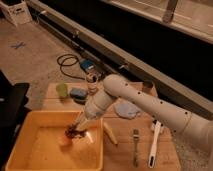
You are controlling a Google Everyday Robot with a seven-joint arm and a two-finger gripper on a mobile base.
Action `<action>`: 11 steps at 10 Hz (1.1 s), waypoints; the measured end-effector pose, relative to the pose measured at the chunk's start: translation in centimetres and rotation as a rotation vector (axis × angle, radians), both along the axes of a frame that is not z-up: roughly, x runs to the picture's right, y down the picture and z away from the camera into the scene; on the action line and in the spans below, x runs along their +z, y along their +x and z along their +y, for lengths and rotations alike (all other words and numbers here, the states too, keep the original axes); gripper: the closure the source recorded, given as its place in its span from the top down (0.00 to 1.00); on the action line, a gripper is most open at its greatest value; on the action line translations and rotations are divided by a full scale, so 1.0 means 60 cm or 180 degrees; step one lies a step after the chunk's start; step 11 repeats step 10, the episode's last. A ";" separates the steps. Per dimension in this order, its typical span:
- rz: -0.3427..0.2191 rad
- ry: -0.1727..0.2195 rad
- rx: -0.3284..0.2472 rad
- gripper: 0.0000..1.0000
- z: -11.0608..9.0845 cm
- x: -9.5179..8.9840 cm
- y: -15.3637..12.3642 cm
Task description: Place grapes in tray
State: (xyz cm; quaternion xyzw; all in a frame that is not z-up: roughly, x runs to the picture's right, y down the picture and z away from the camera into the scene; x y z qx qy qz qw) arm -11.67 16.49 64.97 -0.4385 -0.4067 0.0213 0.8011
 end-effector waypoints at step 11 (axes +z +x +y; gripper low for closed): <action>0.0028 -0.0002 0.0029 0.69 -0.002 0.004 0.006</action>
